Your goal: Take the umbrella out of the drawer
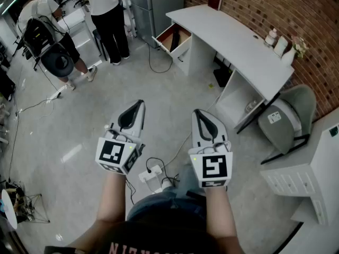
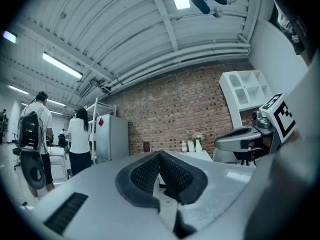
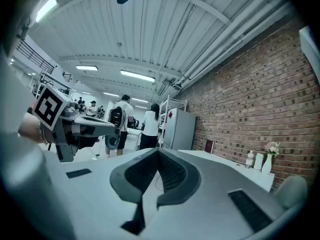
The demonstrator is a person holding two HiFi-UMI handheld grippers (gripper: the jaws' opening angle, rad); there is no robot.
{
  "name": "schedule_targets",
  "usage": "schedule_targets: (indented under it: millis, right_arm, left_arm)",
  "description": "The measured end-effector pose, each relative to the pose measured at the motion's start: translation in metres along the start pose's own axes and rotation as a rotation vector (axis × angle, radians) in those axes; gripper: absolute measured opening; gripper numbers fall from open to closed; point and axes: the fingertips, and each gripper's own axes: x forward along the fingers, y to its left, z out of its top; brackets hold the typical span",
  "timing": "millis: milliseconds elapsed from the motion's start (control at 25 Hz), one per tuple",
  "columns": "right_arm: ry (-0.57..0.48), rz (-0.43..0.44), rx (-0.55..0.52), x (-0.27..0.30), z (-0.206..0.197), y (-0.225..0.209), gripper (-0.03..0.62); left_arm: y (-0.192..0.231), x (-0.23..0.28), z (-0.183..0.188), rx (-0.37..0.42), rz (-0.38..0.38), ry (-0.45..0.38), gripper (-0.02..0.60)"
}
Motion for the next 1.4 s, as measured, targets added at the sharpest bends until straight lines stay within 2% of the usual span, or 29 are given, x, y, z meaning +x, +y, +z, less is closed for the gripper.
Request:
schedule_targets:
  millis: [320,600,760,960,1160,1320,1400]
  right_arm:
    - [0.005,-0.005,-0.018,0.051,-0.008,-0.028,-0.008]
    - [0.012,-0.03,-0.037,0.133,-0.019,-0.094,-0.008]
    - [-0.01,0.011,-0.04,0.194,-0.019,-0.136,-0.008]
    - [-0.015,0.103,0.032,0.261,-0.018,-0.179,-0.008]
    - [-0.008,0.141,0.091,0.312,-0.024,-0.218,-0.008]
    - [0.015,0.178,0.03,0.336,-0.032,-0.232,-0.008]
    - [0.011,0.166,0.015,0.344,-0.032,-0.237,-0.008]
  left_arm:
    - [0.025,0.051,-0.011,-0.029,0.02,-0.005,-0.002]
    - [0.044,0.153,-0.027,-0.032,-0.004,0.012,-0.002]
    - [0.062,0.221,-0.03,-0.037,0.012,0.028,-0.002]
    - [0.086,0.3,-0.033,-0.029,0.055,0.059,-0.002]
    - [0.099,0.36,-0.04,-0.042,0.075,0.068,-0.002]
    - [0.102,0.388,-0.045,-0.036,0.084,0.074,-0.002]
    - [0.106,0.398,-0.048,-0.031,0.09,0.084,-0.002]
